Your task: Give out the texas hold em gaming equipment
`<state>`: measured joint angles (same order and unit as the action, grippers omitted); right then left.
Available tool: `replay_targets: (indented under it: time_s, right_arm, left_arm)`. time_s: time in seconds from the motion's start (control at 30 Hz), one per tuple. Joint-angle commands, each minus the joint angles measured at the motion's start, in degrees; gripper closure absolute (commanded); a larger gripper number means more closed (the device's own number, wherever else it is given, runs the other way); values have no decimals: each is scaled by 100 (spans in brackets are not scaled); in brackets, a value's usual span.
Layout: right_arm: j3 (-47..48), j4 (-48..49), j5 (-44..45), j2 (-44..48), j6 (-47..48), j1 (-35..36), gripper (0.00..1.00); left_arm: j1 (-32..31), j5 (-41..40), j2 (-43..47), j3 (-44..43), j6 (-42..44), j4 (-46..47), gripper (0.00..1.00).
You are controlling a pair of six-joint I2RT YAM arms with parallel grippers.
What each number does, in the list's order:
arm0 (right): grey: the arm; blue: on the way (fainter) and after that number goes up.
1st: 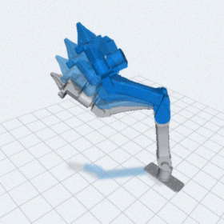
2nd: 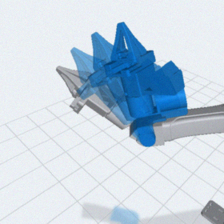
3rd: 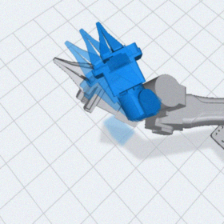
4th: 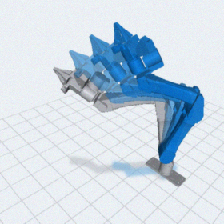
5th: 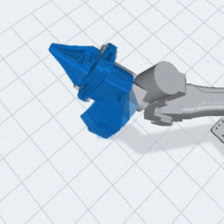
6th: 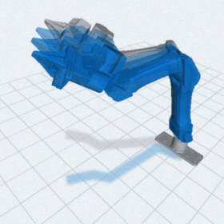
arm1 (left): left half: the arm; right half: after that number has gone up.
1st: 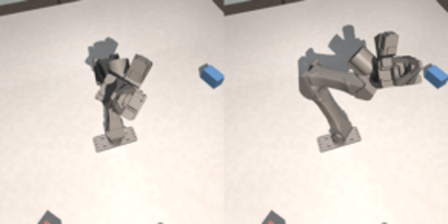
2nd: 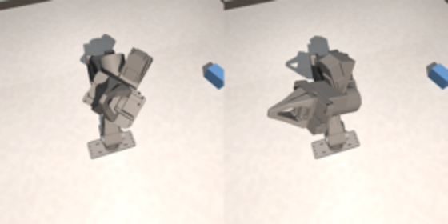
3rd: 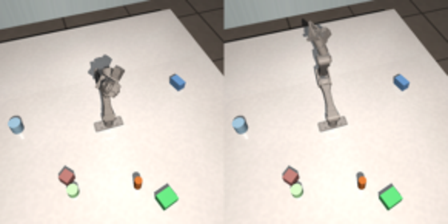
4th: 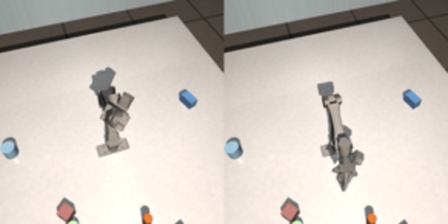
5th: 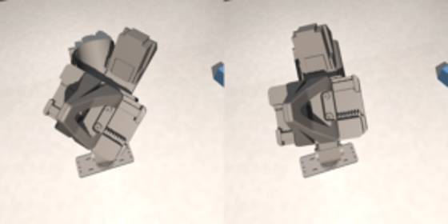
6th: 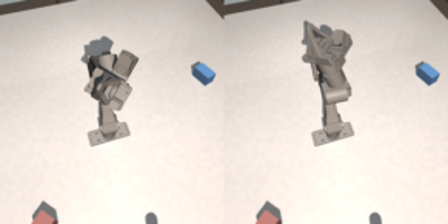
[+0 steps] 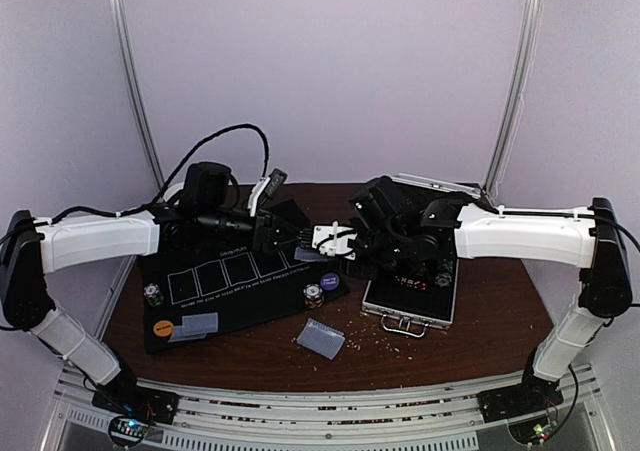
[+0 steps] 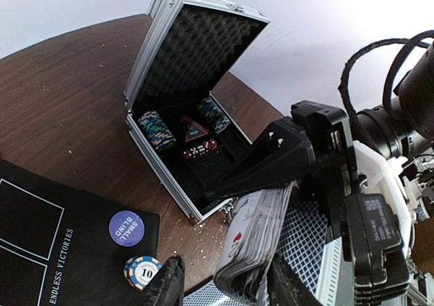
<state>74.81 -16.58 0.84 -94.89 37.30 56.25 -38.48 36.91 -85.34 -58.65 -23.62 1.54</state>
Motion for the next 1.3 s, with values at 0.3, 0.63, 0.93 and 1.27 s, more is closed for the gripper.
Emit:
replay_targets:
  time_s: [0.3, 0.63, 0.93, 1.27]
  right_arm:
    - [149, 57, 48, 13, -21, 43, 58]
    - [157, 50, 91, 15, 5, 40, 58]
    - [101, 32, 188, 32, 15, 12, 58]
    - [61, 75, 165, 15, -56, -118, 58]
  left_arm:
    - [3, -120, 429, -82, 296, -346, 75]
    - [6, 597, 373, -35, 191, -134, 100]
    - [157, 305, 795, -57, 337, -522, 100]
    - [496, -304, 1167, -501, 1023, -1830, 100]
